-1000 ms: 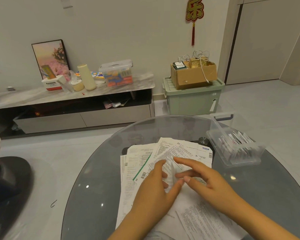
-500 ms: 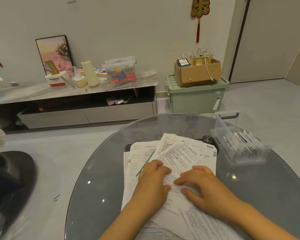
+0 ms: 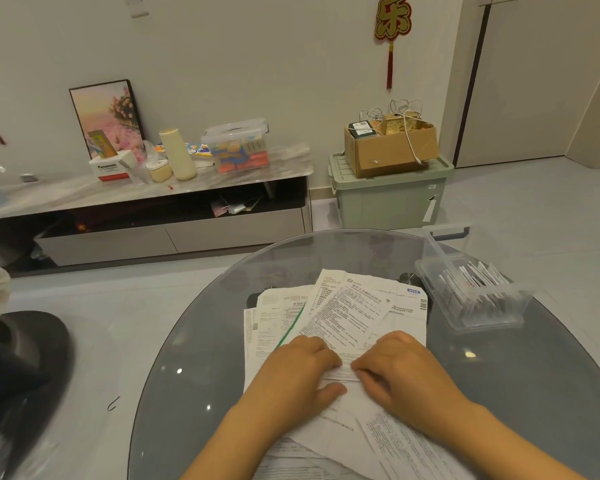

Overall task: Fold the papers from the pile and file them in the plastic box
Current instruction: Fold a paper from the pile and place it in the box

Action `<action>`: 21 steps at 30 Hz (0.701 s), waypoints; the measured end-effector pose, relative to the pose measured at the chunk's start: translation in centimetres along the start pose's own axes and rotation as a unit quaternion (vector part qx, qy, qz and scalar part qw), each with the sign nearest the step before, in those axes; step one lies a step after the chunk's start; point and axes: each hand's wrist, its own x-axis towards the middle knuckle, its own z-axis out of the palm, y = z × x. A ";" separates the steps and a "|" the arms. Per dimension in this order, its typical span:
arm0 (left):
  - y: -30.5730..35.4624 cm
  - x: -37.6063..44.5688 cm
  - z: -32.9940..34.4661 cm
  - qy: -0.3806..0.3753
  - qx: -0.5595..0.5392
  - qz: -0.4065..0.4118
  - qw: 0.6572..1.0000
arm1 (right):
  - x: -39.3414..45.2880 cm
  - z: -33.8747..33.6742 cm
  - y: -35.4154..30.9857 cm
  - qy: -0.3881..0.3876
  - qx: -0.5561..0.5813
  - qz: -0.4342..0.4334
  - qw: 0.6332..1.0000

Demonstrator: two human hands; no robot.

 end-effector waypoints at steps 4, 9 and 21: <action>0.0 0.5 0.4 -0.005 0.038 0.010 0.999 | 0.0 -0.4 0.2 -0.030 0.009 0.000 1.000; -0.2 0.5 1.5 0.050 0.086 0.034 0.994 | 0.0 -0.1 0.4 -0.017 -0.014 -0.010 1.000; 2.6 1.8 -1.4 0.155 -0.178 -0.077 0.969 | 0.6 -3.0 0.6 0.148 0.007 0.018 0.989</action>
